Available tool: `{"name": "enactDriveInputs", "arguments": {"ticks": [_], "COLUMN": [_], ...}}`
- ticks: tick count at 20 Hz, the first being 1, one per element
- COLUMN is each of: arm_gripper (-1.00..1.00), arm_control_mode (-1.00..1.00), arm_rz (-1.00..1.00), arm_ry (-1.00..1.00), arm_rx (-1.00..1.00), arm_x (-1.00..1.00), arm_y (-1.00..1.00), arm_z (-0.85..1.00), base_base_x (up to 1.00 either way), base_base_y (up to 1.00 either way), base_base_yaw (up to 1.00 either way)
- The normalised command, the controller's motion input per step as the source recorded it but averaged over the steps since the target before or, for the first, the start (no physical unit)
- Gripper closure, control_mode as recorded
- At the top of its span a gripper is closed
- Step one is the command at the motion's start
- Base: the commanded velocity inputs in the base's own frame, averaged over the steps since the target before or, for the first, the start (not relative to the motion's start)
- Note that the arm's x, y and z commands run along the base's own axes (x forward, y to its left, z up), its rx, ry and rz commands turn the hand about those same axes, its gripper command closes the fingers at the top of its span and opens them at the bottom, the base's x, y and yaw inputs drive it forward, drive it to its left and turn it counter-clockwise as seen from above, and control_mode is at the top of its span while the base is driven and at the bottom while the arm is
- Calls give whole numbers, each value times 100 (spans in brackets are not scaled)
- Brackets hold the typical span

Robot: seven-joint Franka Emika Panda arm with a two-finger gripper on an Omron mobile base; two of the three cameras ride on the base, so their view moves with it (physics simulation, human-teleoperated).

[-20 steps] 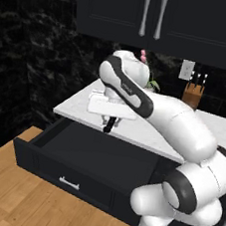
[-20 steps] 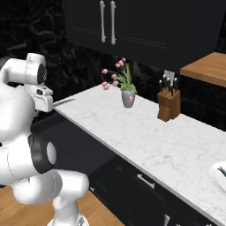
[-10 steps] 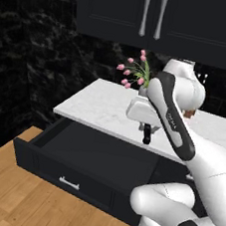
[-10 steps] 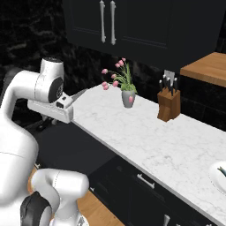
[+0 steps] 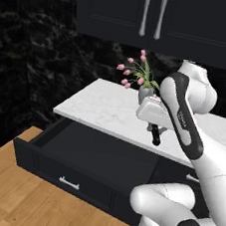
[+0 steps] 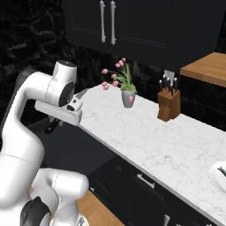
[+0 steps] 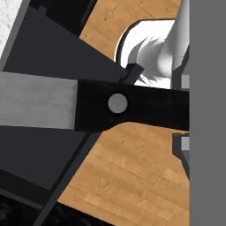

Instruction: Pick up the knife from the drawer and place it on the cutting board. Then place the meat from the plate to the cutting board.

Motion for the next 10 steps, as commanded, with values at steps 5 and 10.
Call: {"name": "enactDriveInputs", "arguments": {"ticks": [5, 10], "arm_gripper": [100, 100], "arm_control_mode": [100, 100], "arm_rz": [-11, 0], "arm_ry": [0, 0], "arm_rx": [3, 0], "arm_x": [-14, 0], "arm_y": [-1, 0], "arm_z": [-6, 0], "base_base_x": [-31, -53], "base_base_y": [-4, -4], "base_base_yaw": [-30, -59]}}
